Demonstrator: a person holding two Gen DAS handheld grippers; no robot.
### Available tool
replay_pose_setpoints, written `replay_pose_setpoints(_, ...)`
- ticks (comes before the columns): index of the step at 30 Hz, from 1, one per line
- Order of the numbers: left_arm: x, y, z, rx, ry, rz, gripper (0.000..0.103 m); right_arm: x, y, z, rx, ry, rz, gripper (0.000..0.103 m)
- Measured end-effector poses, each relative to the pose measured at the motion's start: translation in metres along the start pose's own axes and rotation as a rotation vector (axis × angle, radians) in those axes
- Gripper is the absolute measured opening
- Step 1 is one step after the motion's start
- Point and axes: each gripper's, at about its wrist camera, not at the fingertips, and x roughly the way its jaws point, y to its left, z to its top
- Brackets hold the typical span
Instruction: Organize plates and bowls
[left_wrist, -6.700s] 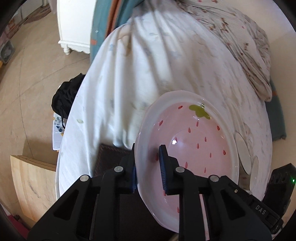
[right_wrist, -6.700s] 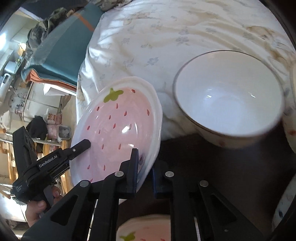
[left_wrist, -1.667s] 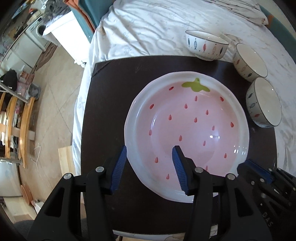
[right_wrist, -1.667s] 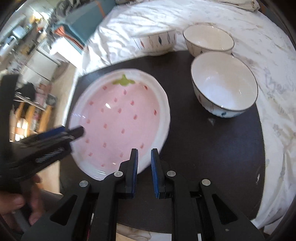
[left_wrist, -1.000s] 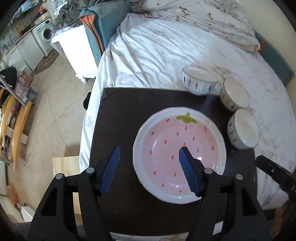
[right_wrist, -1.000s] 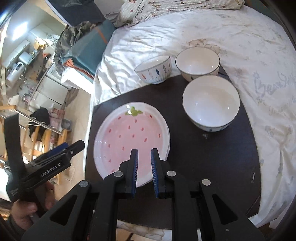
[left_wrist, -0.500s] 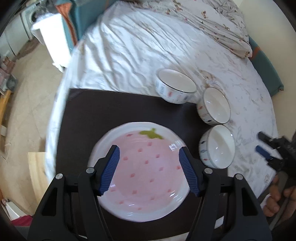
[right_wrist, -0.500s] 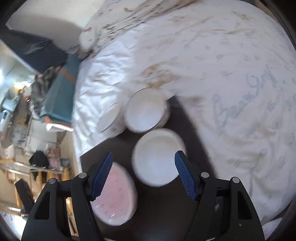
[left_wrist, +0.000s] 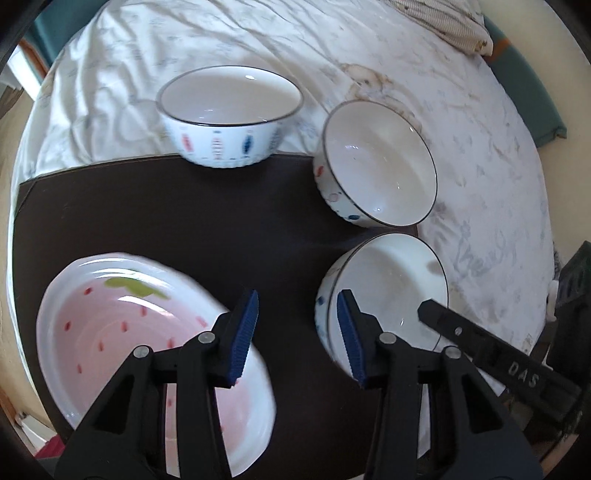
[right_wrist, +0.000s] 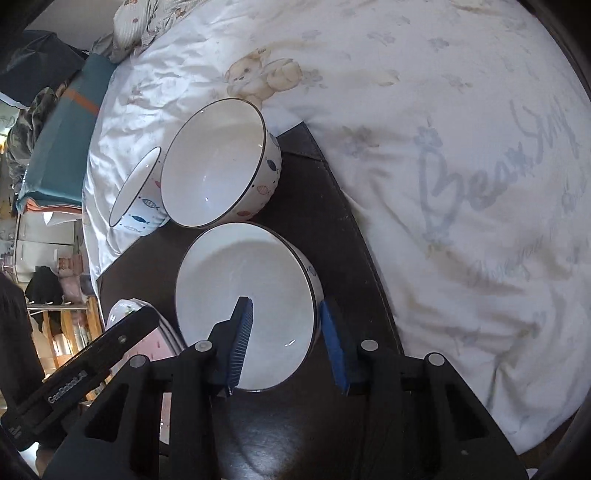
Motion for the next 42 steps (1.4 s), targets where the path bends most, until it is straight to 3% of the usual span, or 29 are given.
replay_pose_setpoints(5, 0.017, -0.013, 0.001, 0.024, 0.026, 0.018, 0.038, 0.008, -0.006, 0.003, 0.006, 0.026, -0.012, 0.040)
replay_pose_setpoints(7, 0.025, -0.015, 0.001, 0.022, 0.040, 0.021, 0.032, 0.011, -0.008, 0.003, 0.009, 0.034, -0.010, 0.033)
replay_pose_setpoints(13, 0.043, -0.022, -0.002, 0.054, 0.071, 0.029, 0.022, 0.020, -0.013, 0.004, 0.007, 0.057, -0.026, 0.028)
replay_pose_setpoints(15, 0.047, -0.027, -0.002, 0.074, 0.077, 0.034, 0.014, 0.023, -0.014, 0.004, 0.001, 0.057, -0.048, 0.027)
replay_pose_setpoints(22, 0.049, -0.033, -0.002, 0.110, 0.061, 0.091, 0.006, 0.032, -0.007, 0.001, -0.047, 0.055, -0.100, 0.013)
replay_pose_setpoints(35, 0.001, -0.034, -0.018, 0.140, -0.007, 0.053, 0.005, -0.006, 0.010, -0.009, -0.121, -0.014, -0.088, 0.013)
replay_pose_setpoints(42, -0.036, -0.015, -0.035, 0.134, -0.055, 0.062, 0.005, -0.027, 0.038, -0.024, -0.183, -0.051, -0.067, 0.013)
